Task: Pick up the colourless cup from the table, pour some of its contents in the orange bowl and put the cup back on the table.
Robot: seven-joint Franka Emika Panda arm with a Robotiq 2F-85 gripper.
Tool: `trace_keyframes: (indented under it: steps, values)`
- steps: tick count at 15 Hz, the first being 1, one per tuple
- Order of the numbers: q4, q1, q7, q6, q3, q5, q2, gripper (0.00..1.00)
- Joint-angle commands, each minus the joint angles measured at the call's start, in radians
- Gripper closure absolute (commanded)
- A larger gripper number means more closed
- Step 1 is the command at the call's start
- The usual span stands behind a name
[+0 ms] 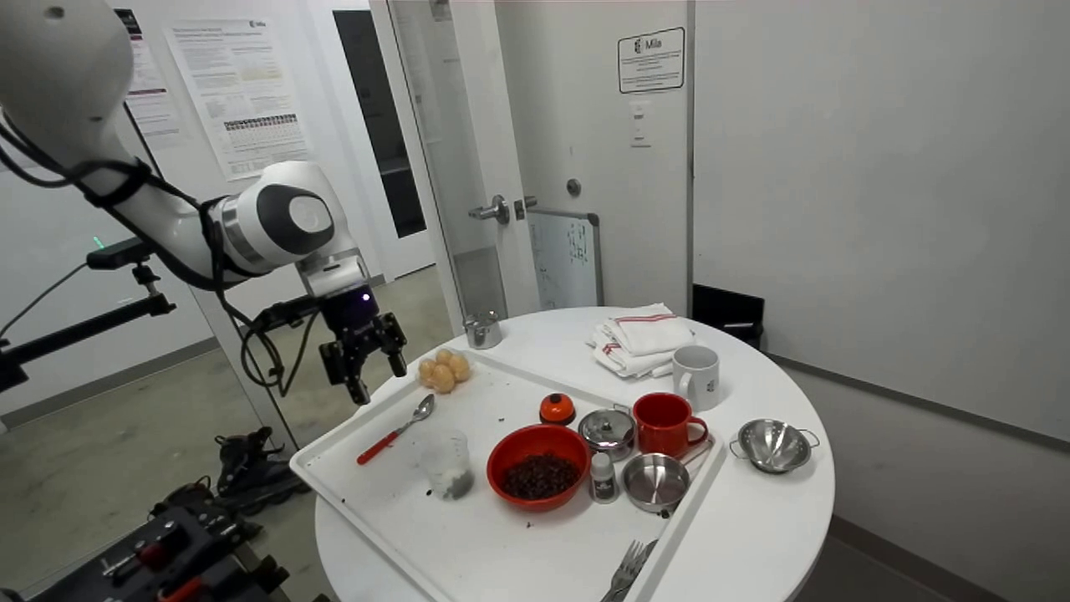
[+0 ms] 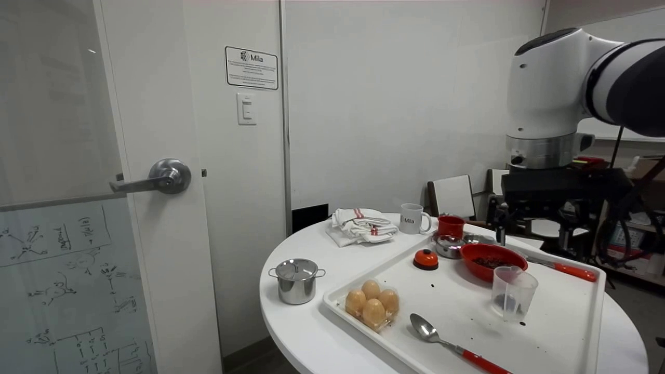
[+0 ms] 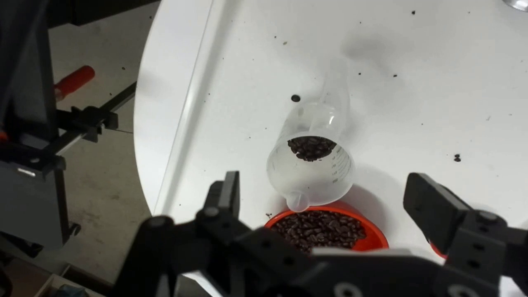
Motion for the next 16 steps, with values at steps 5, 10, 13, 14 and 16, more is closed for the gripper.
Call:
trace_keyframes:
  steps: [5, 10, 13, 14, 16]
  values:
    - [0.144, 0.085, -0.013, -0.081, -0.077, 0.093, 0.158, 0.0]
    - [0.14, 0.115, -0.031, -0.061, -0.119, 0.086, 0.179, 0.0]
    - [0.156, 0.12, -0.059, -0.061, -0.13, 0.083, 0.207, 0.0]
    - [0.143, 0.131, -0.014, -0.056, -0.138, 0.079, 0.196, 0.0]
    - [0.153, 0.137, 0.019, -0.069, -0.142, 0.111, 0.208, 0.0]
